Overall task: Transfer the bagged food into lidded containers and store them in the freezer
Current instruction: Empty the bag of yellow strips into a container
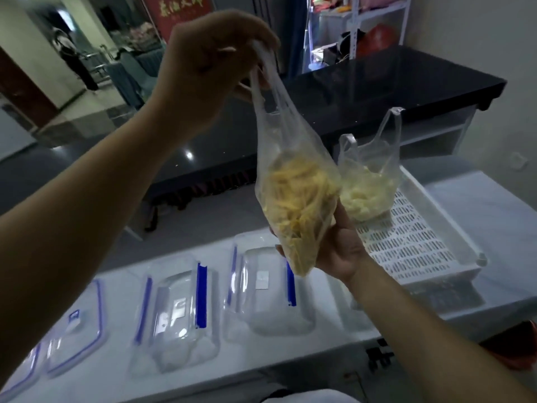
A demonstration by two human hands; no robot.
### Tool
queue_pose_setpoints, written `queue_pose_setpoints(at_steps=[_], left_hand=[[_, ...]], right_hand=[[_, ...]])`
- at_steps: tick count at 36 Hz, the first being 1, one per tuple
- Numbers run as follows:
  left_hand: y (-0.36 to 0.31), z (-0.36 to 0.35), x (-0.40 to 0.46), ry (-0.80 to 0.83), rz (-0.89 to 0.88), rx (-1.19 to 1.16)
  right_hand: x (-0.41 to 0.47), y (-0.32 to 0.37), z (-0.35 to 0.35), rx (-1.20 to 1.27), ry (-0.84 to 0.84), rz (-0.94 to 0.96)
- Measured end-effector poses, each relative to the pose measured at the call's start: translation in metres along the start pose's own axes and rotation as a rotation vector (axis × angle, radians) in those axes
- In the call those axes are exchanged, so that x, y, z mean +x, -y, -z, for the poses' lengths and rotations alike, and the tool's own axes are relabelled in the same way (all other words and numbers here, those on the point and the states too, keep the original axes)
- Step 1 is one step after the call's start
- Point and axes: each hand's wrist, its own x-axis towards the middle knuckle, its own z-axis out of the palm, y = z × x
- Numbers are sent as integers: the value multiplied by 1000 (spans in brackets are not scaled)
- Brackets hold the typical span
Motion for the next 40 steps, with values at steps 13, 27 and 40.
queue_pose_setpoints(at_steps=[13,27,40], left_hand=[[66,8,-145,-165,379,-366],[119,-36,-225,-42,563,-416],[140,-84,-287,47,849,-352]], right_hand=[[-30,-17,13,-314,-562,86],[-48,-44,6,-614,-1004,204],[-38,-55,2,-768,-1300,204]])
